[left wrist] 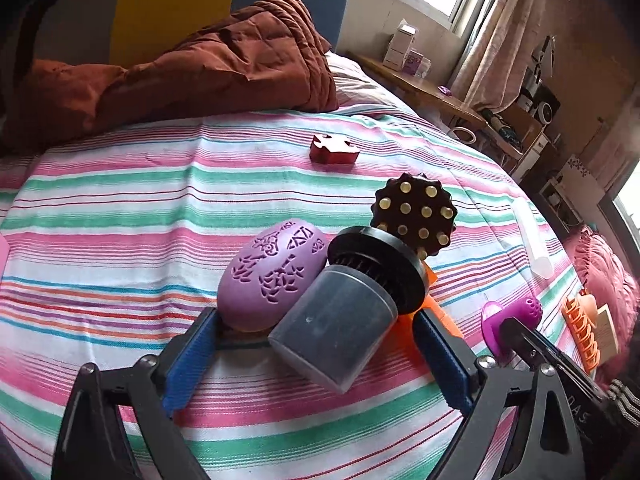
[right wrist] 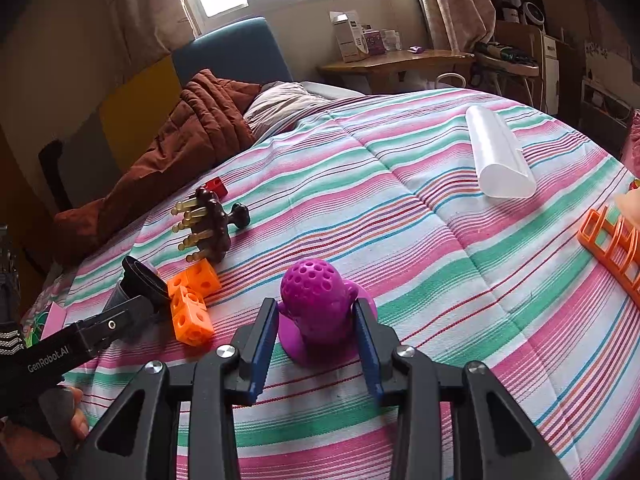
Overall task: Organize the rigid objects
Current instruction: 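Grasp the grey black-lidded canister with the left tool while the right tool holds the magenta toy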
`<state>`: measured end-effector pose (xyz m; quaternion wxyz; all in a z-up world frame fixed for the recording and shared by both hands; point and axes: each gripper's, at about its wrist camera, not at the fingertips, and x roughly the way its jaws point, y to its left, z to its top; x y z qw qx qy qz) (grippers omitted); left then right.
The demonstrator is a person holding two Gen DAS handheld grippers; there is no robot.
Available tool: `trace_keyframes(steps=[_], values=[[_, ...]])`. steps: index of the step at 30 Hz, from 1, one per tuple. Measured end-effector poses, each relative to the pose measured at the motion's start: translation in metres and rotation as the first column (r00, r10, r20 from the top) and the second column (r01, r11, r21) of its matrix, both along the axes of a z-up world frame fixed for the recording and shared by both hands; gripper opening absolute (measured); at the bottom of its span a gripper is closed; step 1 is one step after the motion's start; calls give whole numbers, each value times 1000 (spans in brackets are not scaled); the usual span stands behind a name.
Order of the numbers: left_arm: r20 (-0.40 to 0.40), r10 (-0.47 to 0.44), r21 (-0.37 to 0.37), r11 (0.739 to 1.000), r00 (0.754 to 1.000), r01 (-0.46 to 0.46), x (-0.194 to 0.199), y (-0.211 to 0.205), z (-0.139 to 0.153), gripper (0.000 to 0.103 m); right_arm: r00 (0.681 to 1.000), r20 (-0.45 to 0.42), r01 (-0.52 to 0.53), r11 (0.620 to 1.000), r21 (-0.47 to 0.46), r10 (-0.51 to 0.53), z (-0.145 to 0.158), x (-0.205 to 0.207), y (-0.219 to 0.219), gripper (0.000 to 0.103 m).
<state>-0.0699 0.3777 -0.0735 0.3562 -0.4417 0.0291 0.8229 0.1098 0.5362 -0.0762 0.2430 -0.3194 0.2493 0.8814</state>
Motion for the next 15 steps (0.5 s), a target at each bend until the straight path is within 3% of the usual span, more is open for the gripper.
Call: trace_keyframes(steps=[4,15], values=[[2,-45,8,999,999,45,4,4,1,58,1000,-2,1,1000,1,-1,0,0,-1,38],[-17,-35,70,997,999,36,26,-28,20,58,1000,-10,1,1000,-5,-1,0,2,0,38]])
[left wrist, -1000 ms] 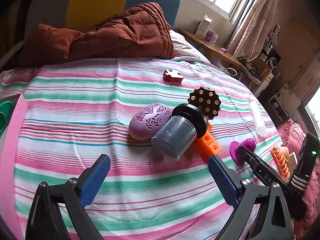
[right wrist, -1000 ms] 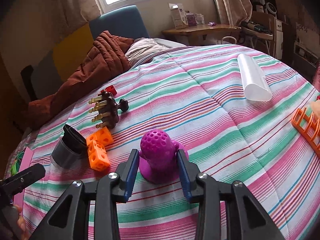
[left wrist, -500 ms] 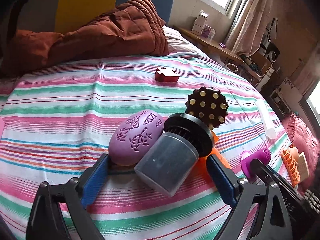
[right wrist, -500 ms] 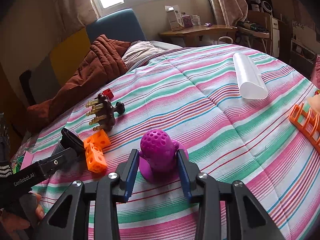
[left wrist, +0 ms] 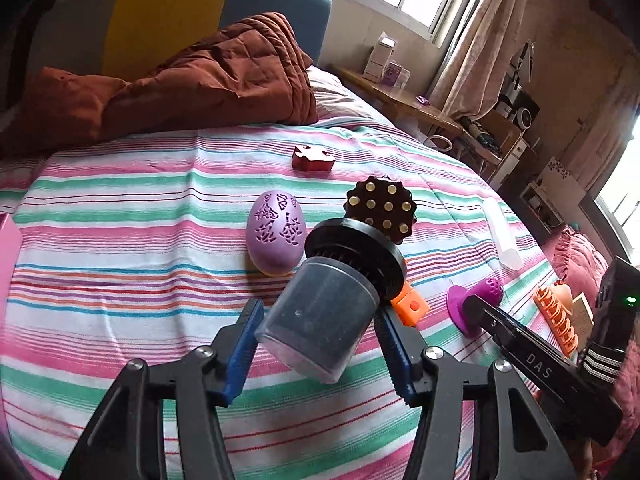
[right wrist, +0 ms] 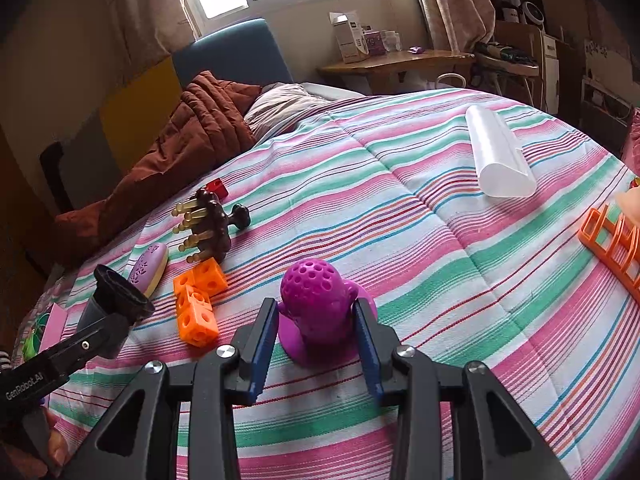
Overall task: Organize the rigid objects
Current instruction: 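Grasp the grey black-lidded canister with the left tool while the right tool holds the magenta toy, then carry the grey canister into the tray and open the left tool while the right tool carries the magenta toy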
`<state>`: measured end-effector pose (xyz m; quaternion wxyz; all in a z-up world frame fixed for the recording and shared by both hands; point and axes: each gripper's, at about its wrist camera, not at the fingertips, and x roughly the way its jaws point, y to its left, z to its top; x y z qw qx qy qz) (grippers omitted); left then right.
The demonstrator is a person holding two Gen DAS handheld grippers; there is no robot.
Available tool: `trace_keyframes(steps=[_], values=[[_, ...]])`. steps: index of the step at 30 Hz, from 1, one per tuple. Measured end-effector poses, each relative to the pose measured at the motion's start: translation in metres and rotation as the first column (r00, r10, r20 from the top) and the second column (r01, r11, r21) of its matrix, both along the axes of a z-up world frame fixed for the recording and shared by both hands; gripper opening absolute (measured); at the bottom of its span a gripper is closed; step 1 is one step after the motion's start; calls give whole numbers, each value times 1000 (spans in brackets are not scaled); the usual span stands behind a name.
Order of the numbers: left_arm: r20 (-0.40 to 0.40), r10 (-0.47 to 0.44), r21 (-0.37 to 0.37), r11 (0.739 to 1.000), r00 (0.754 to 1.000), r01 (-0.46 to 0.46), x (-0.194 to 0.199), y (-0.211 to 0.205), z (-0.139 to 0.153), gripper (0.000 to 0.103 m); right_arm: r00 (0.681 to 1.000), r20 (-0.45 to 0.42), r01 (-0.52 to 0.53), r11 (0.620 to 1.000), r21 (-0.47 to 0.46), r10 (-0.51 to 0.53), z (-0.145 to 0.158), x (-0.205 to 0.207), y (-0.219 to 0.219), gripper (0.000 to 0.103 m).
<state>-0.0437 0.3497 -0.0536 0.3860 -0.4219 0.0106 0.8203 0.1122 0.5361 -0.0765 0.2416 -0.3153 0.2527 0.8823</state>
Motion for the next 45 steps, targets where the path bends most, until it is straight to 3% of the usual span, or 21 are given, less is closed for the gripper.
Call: trace_keyframes(steps=[7,13,19,26,27,30,36,38,39,40,42,45], values=[[6,20,-45,999,1000,-20,14,-29,14,58,1000,-2,1,1000,-1,-1,0,1,0,38],[-7,19,-172,985,1000,-20,20,-42,12,58,1000,-4,1,1000,-3,-1,0,1,0,38],[-52,17,-308,951,999,-32,17,-47,18,58,1000,-5,0,1000,-4,0,0,2,1,38],[-78,-20,-273,962,997,-2,19,-44,36,59,1000,-6,0,1000,-4,0,0,2,1,38],[-72,-20,-269,963,997,0,19,-45,34,61,1000,-7,1,1000,-5,-1,0,2,1,38],[-65,1,-255,967,998,-18,22,-53,28,81,1000,-11,2,1000,-9,-2,0,2,2,38],[-18,-8,-253,967,1000,3,25,-64,7,83,1000,-14,2,1000,-12,-2,-1,2,2,38],[-17,-6,-256,967,1000,2,28,-67,1,80,1000,-13,2,1000,-10,-2,-1,2,2,38],[-15,-8,-252,968,1000,4,29,-68,-2,71,1000,-12,3,1000,-9,-3,-1,2,2,38],[-18,-9,-258,966,1000,4,30,-69,-5,55,1000,-11,4,1000,-8,-4,-1,2,2,38],[-16,-12,-263,965,1000,7,31,-71,-8,46,1000,-8,6,1000,-5,-6,-1,1,2,38],[-28,7,-221,975,1000,-13,32,-77,-1,45,1000,-6,7,1000,-2,-7,-1,1,2,38]])
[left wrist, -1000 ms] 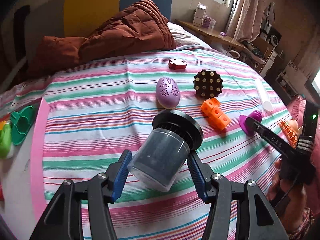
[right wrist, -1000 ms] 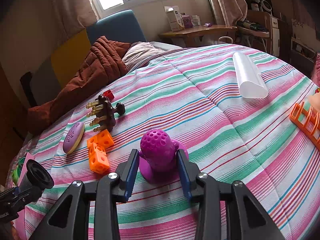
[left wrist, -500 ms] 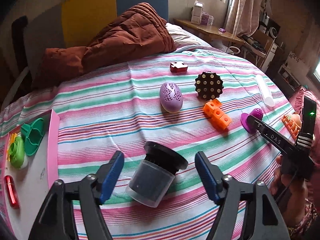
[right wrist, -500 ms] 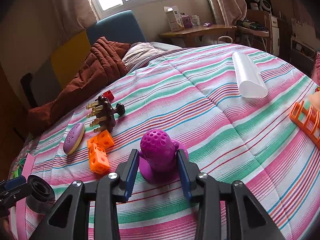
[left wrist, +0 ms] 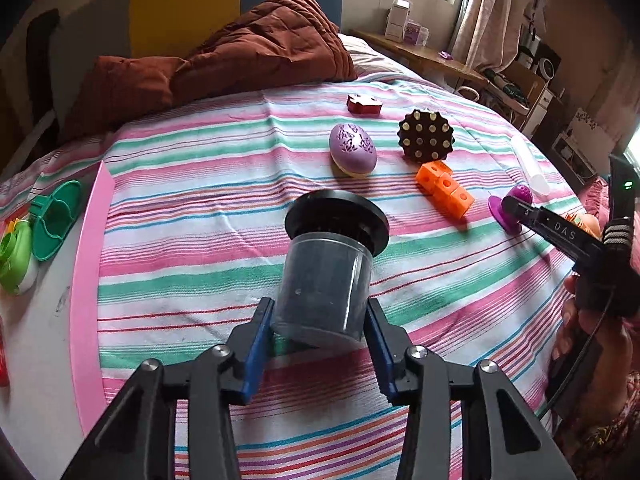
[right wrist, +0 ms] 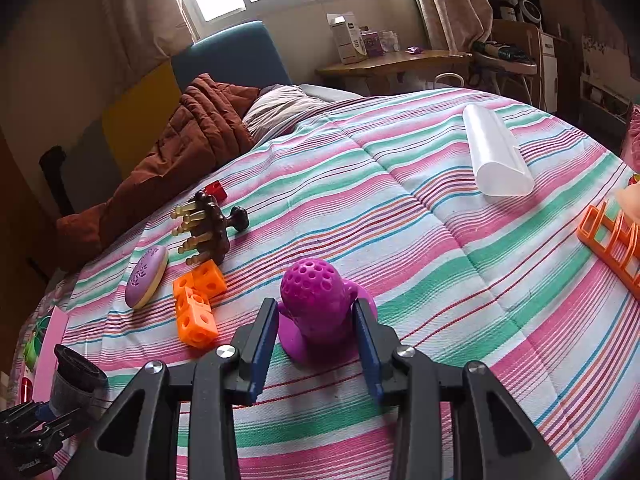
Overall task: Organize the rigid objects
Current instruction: 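Carry the grey canister into the tray and open the left tool while the right tool carries the magenta toy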
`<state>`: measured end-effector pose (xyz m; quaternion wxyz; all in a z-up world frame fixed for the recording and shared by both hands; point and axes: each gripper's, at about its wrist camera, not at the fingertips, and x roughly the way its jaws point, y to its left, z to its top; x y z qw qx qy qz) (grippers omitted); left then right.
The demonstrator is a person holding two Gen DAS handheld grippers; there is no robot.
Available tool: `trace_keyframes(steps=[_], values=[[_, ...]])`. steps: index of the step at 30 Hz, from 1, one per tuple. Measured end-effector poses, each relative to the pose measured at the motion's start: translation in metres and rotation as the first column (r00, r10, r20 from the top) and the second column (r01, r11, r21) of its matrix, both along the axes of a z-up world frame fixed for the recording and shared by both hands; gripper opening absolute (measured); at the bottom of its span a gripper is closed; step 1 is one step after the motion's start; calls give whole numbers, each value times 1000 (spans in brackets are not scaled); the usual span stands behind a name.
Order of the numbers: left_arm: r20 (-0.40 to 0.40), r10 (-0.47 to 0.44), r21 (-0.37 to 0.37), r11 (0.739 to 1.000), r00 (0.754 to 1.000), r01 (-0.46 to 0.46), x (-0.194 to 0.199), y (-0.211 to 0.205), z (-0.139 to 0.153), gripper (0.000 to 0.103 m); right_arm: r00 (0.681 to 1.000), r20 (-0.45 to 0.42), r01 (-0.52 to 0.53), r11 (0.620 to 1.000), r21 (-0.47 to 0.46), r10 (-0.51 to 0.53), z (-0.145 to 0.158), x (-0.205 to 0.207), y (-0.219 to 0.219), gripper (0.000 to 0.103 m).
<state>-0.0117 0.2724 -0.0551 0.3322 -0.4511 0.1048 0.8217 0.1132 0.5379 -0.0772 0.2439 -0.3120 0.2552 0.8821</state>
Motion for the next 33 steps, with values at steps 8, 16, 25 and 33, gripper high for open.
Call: trace_keyframes(steps=[8,16,25,33], values=[[-61,6,38,999,998,-4,-2,-7,21,43,1000,14,1,1000,14,-1,-1,-2,-1,38],[-73,21,57,998,997,-17,-10,-3,26,43,1000,19,-1,1000,19,0,0,-2,0,38],[-93,2,-1,1000,996,-2,-24,22,18,59,1000,14,-2,1000,14,2,0,-1,0,38],[-79,16,-1,1000,997,-17,-25,25,16,44,1000,17,-1,1000,18,0,0,0,-1,38]])
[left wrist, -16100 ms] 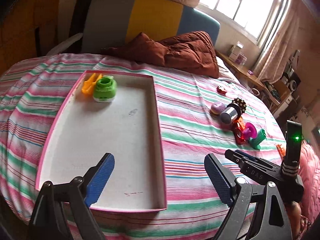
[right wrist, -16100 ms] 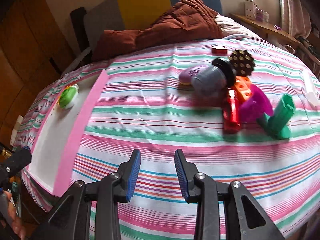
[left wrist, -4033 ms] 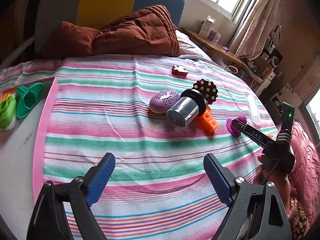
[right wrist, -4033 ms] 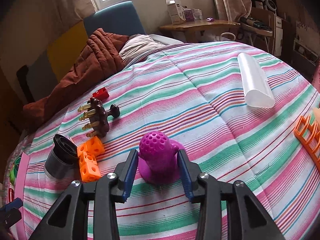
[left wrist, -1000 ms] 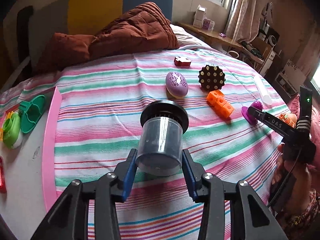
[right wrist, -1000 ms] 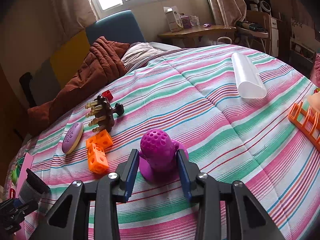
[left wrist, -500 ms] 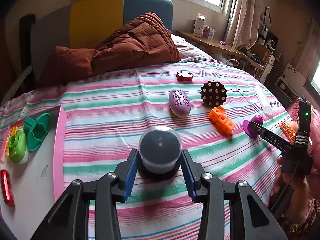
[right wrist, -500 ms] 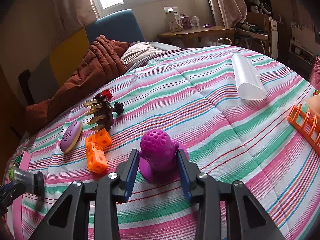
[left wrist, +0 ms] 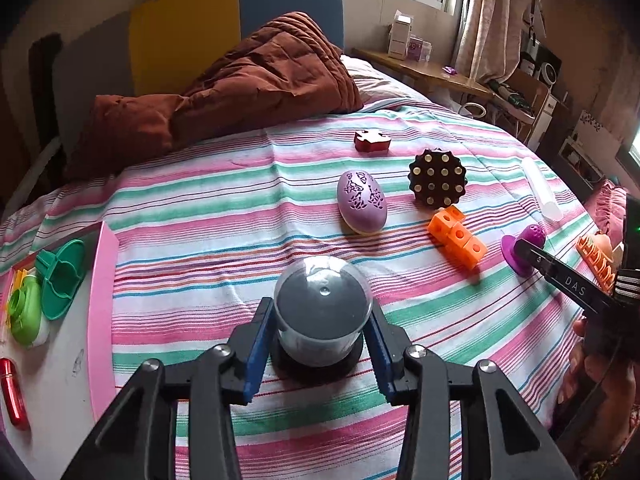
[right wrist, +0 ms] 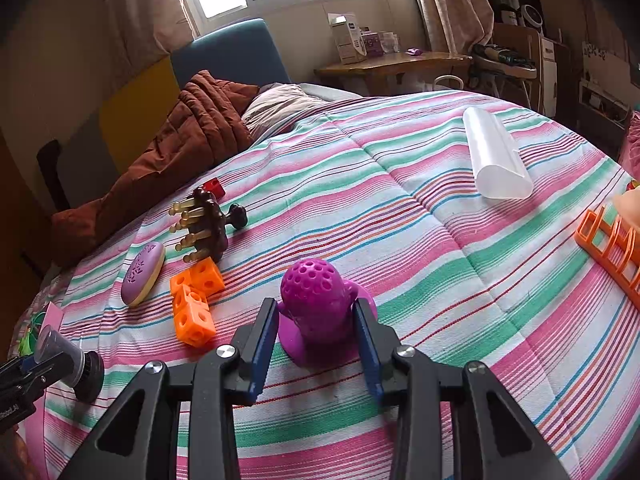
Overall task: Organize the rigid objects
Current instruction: 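Carry the grey canister into the tray and open the left tool while the right tool carries the magenta toy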
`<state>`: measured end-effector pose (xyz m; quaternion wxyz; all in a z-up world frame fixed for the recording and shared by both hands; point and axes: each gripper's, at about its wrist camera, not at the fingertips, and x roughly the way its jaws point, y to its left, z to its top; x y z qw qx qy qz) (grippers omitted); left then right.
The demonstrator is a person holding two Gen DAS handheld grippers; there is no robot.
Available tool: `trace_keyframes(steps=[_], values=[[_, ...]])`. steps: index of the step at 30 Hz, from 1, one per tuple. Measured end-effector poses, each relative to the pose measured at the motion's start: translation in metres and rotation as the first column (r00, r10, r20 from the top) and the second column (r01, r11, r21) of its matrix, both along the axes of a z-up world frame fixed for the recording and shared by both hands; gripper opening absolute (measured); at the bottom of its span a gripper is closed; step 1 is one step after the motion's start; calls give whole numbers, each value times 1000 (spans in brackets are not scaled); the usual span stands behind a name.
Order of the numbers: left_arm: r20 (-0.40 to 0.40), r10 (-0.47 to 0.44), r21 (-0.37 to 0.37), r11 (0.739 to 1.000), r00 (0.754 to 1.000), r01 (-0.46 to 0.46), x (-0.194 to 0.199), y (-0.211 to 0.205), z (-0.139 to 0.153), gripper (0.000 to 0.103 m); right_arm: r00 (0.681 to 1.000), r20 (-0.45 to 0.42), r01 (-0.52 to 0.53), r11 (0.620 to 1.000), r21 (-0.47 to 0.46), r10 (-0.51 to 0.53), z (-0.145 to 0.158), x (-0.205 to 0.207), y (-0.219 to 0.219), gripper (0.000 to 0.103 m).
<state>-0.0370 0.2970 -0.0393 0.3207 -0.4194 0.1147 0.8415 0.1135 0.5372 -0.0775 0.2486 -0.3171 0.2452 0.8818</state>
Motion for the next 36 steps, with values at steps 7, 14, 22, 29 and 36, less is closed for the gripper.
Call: trace_keyframes(steps=[7,14,22,29,36], values=[[19,43,88,995,999,-44,5,-31,17,44,1000,14,0,1000,15,0,1,-2,-2,38],[27,96,142,985,995,-98,10,-75,37,44,1000,19,1,1000,22,-2,2,-3,-4,38],[26,183,172,968,983,-185,-2,-141,51,44,1000,4,9,999,43,-9,6,0,-7,35],[28,275,148,950,961,-276,-18,-199,43,44,999,5,-34,993,114,34,15,-4,-22,35],[55,331,89,938,942,-335,-32,-237,18,44,997,32,-77,982,172,72,22,-10,-37,35]])
